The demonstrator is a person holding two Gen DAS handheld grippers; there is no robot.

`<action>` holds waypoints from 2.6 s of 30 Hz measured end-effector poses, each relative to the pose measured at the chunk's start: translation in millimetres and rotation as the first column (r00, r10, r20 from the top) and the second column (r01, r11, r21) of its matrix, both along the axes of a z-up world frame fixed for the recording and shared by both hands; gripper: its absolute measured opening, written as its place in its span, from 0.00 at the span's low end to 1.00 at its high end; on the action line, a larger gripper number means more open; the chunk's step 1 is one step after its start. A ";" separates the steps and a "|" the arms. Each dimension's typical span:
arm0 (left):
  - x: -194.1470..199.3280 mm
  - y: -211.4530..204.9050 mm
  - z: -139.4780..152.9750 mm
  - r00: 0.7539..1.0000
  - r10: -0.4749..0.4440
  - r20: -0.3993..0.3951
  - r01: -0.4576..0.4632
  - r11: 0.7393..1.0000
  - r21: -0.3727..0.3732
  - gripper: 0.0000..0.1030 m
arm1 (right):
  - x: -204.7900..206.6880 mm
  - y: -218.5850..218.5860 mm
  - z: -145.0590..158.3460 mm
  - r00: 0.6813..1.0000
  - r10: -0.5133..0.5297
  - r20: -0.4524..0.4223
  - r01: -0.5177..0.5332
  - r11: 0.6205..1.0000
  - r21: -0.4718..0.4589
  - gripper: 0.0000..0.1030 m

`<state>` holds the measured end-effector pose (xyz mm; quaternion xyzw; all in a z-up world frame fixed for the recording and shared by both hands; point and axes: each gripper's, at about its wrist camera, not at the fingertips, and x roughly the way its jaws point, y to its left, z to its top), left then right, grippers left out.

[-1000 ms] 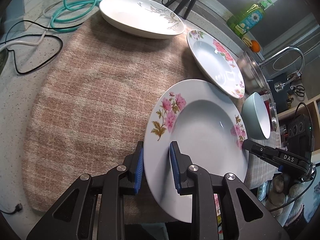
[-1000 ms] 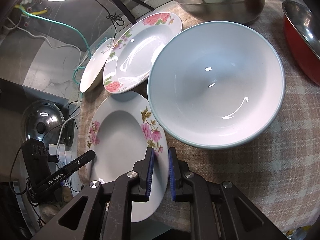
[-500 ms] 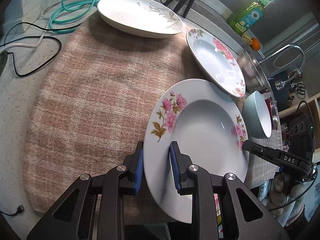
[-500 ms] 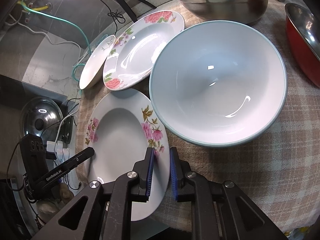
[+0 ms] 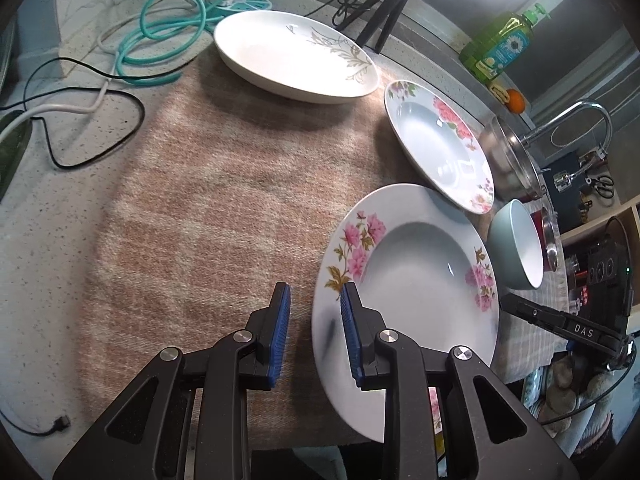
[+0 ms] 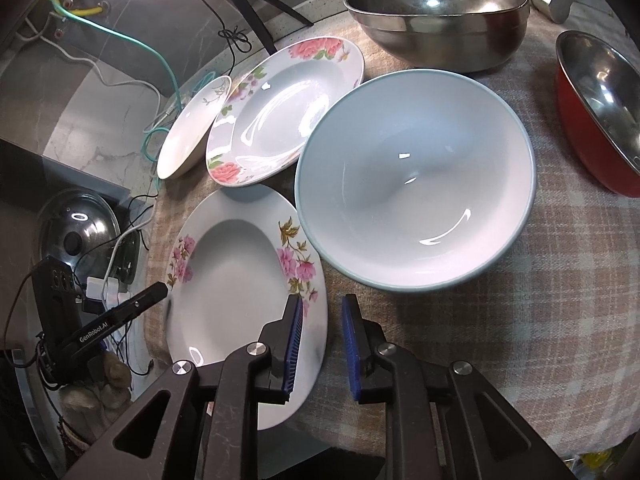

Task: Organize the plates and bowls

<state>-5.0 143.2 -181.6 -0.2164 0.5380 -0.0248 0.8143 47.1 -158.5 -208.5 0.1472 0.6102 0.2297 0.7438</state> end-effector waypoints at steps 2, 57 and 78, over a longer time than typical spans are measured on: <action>-1.4 1.4 2.4 1.000 0.005 0.005 -0.005 1.000 0.001 0.23 | -1.9 -0.7 2.0 1.000 0.003 0.004 -0.003 1.000 -0.008 0.18; 36.4 -31.0 54.9 0.995 0.003 0.100 -0.001 1.000 -0.016 0.29 | 85.9 -1.6 110.8 0.954 0.203 0.219 -0.184 0.978 -0.103 0.34; 75.9 -50.7 34.4 0.994 0.104 0.014 -0.103 0.990 -0.095 0.29 | 212.9 76.3 75.3 0.863 0.504 0.036 -0.485 0.845 -0.225 0.34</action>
